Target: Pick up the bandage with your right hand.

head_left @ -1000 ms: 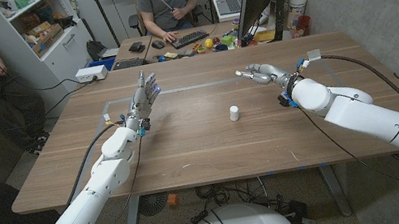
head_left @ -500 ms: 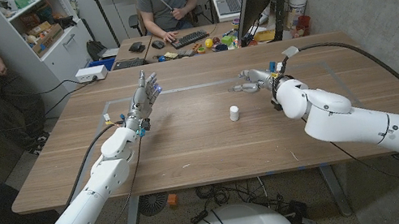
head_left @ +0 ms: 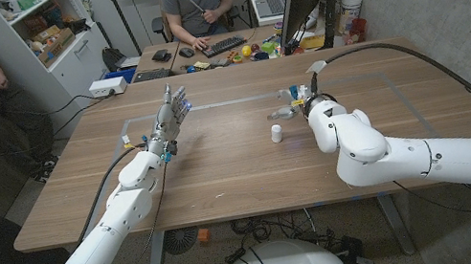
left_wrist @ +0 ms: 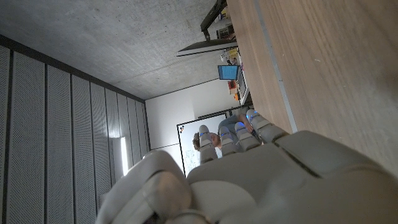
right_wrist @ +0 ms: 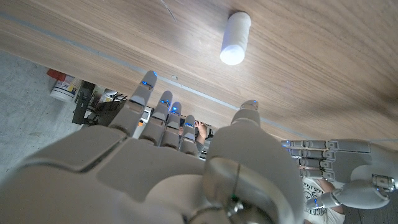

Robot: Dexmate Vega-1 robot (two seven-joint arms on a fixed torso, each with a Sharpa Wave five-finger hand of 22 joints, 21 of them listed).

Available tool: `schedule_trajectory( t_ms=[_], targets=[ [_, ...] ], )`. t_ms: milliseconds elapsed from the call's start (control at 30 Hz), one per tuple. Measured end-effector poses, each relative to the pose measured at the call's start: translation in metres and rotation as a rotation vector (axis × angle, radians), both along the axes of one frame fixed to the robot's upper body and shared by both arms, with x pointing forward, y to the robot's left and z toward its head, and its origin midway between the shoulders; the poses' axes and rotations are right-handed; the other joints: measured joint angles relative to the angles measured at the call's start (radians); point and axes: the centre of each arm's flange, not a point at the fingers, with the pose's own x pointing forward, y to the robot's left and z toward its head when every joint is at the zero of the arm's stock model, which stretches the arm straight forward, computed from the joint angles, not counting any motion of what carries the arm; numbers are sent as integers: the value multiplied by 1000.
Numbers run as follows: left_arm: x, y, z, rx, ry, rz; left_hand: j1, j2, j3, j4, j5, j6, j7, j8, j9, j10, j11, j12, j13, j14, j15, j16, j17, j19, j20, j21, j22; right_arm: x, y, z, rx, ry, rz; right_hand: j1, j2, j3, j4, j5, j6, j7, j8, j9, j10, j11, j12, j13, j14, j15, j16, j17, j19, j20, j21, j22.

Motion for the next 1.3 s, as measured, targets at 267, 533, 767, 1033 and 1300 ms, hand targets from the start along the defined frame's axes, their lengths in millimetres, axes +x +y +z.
schedule_trajectory(
  t_ms=[267, 533, 767, 1033, 1300],
  targets=[
    [0, 1, -1, -3, 4, -5, 0, 0, 0, 0, 0, 0, 0, 0, 0, 0, 0, 0, 0, 0, 0, 0, 0, 0, 0, 0, 0, 2, 20, -13, -74, 9, -28, 0, 0, 4, -4, 0, -5, -5, 0, 5, 0, 0, 0, 2, 4, 1, 0, 5, 5, 5, 0, 4],
    [0, 3, -2, -7, 9, -7, 0, 0, 0, 0, 0, 0, 0, 0, 0, 0, 0, 0, 0, 0, 0, 0, 0, 0, 0, 0, 0, 6, 38, -20, -153, 10, -68, 13, 3, 13, -4, 0, -9, 2, -4, 5, 2, -9, 0, 2, 27, 2, 13, 9, 5, 5, 0, 4],
    [-1, 5, -4, -12, 12, -6, 0, 0, 0, 0, 0, 0, 0, 0, 0, 0, 0, 0, 0, 0, 0, 0, 0, 0, 0, 0, 0, 12, 51, -28, -206, 19, -84, 30, 11, 25, -10, 0, -4, 6, -5, 5, 13, -20, 0, 2, 58, -3, 27, 14, 5, 5, 0, 4],
    [-1, 8, -5, -19, 16, -3, 0, 0, 0, 0, 0, 0, 0, 0, 0, 0, 0, 0, 0, 0, 0, 0, 0, 0, 0, 0, 0, 20, 60, -36, -248, 38, -97, 96, 32, 68, -25, 0, 10, -3, -5, 4, 23, -42, 0, 7, 100, -3, 52, 25, 9, 2, 0, 4],
    [-1, 10, -7, -25, 21, 0, 0, 0, 0, 0, 0, 0, 0, 4, 0, 0, 0, 0, 0, 0, 0, 0, 0, 0, 0, 0, 0, 26, 65, -42, -261, 58, -99, 259, 45, 171, -47, 16, 111, -41, 19, 2, 82, -89, 22, 11, 200, -6, 114, 51, 50, -40, 16, 4]
  ],
)
